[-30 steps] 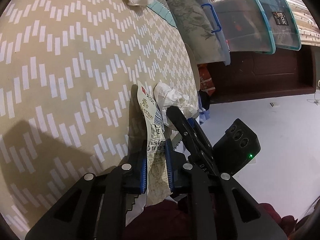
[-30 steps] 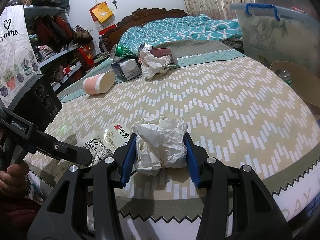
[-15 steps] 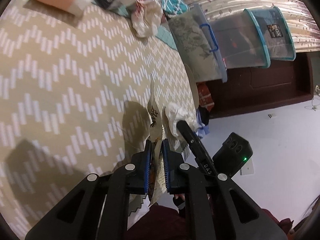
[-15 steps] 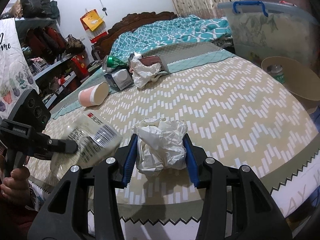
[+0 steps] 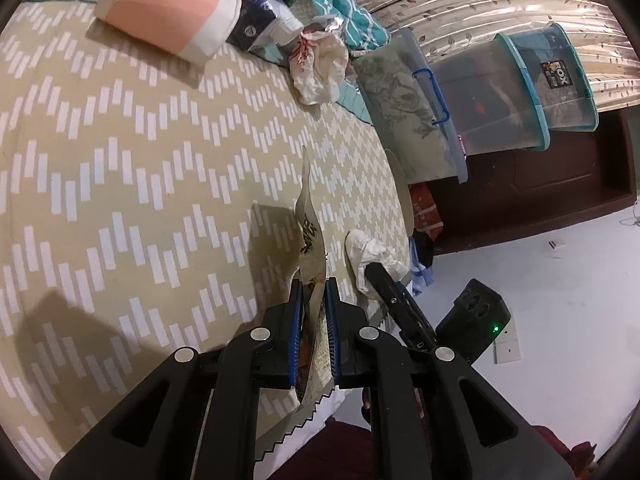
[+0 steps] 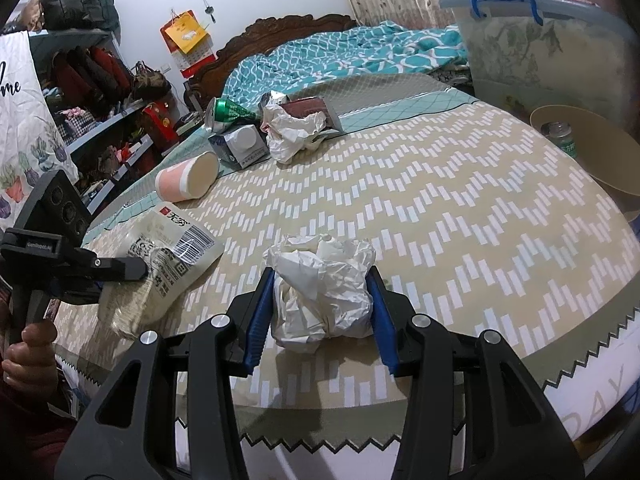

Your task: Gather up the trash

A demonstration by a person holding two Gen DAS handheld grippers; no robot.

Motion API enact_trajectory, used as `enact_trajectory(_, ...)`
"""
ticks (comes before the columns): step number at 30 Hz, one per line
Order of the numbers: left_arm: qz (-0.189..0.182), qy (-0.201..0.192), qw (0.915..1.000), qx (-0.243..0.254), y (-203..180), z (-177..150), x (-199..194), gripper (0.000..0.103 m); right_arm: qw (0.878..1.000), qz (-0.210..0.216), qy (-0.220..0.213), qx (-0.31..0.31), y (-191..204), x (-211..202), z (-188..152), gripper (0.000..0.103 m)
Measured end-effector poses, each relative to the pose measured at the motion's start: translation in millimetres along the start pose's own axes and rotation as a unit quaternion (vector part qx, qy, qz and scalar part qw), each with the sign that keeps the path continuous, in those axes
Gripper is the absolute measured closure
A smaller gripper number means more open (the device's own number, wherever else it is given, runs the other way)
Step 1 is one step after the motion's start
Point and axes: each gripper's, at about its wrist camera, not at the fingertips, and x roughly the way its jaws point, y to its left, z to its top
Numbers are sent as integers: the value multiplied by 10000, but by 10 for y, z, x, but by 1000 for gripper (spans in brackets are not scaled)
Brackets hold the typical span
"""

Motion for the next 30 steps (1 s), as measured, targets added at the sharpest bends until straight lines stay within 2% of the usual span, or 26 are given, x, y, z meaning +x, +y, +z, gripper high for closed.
enact_trajectory(30, 26, 20, 10000, 9, 21, -25, 18, 92, 10000, -16, -13, -29, 14, 12, -17, 55)
